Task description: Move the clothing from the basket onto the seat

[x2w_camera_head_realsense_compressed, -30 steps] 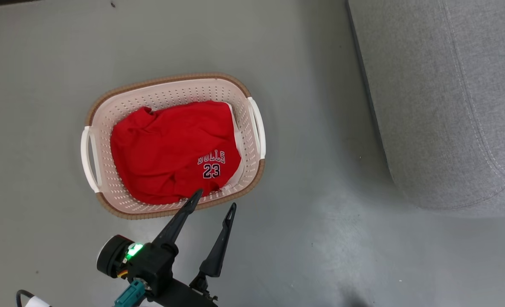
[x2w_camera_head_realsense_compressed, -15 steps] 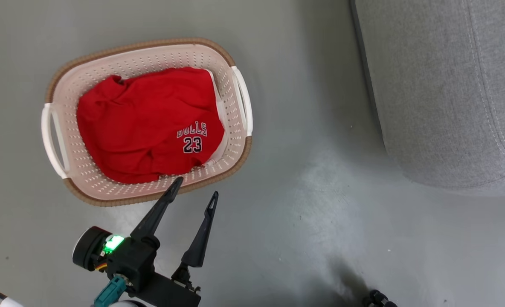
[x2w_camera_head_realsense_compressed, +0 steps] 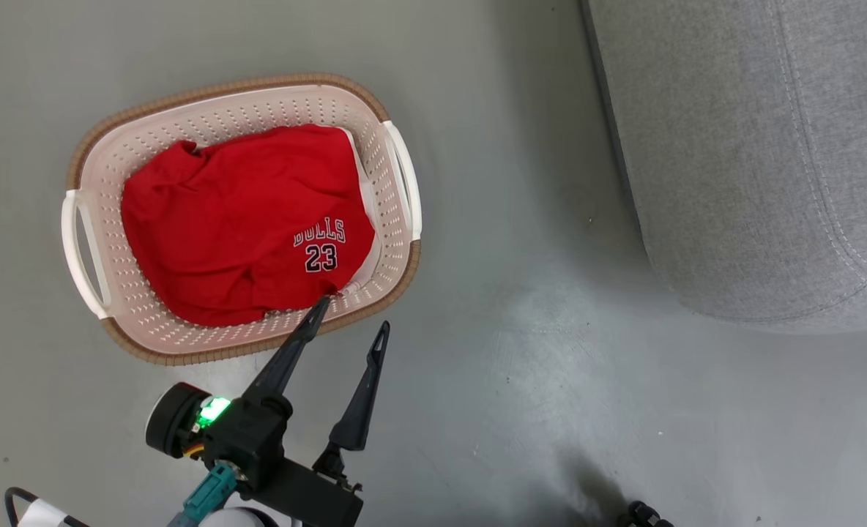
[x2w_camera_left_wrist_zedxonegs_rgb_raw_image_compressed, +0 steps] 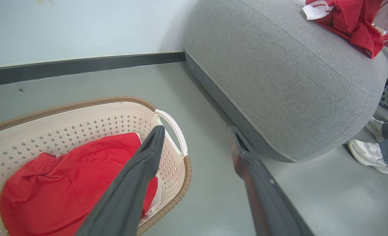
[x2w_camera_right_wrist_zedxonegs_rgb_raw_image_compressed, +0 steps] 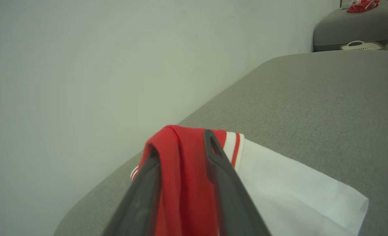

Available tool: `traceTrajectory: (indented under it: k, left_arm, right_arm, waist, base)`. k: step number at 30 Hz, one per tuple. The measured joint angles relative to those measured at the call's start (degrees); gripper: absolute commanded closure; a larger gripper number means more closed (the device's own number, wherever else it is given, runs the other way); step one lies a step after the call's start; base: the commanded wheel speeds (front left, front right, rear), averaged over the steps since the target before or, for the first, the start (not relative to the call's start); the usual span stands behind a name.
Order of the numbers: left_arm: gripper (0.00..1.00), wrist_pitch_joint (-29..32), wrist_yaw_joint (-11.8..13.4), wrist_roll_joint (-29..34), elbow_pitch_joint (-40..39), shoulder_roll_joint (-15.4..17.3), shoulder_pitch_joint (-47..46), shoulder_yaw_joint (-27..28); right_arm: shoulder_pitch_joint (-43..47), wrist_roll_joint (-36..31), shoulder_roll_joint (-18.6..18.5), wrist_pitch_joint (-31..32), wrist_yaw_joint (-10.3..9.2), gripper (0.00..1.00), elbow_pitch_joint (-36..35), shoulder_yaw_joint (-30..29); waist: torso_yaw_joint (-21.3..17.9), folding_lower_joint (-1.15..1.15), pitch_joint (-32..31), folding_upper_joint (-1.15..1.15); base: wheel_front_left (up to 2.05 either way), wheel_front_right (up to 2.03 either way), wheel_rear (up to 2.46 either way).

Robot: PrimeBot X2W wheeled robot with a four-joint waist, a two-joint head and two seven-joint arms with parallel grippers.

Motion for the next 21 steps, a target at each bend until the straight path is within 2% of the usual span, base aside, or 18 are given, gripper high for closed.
traceTrajectory:
  k: [10, 18, 21]
  left_arm:
    - [0.0, -1.3, 0.0, -1.7, 2.5, -2.5, 0.0, -0.5]
    - [0.0, -2.5, 0.0, -3.2, 5.9, -5.0, -0.2, 0.2]
    - [0.0, -2.6, 0.1, -3.8, 7.6, -6.3, -0.5, 0.6]
  right_arm:
    - [5.3, -3.0, 0.9, 0.0, 0.78, 0.0, -1.1, 0.9]
    - [13.2, -4.7, 5.5, 0.0, 1.1, 0.0, -6.7, 1.7]
    - [17.1, -5.8, 8.7, 0.0, 1.13, 0.0, -10.3, 2.4]
  waist:
    - [0.1, 0.0, -3.7, 0.0]
    - [0.2, 0.0, -7.3, 0.0]
    - [0.4, 0.0, -9.3, 0.0]
  base:
    - [0.0, 0.0, 0.0]
    - [0.0, 0.0, 0.0]
    - [0.0, 0.0, 0.0]
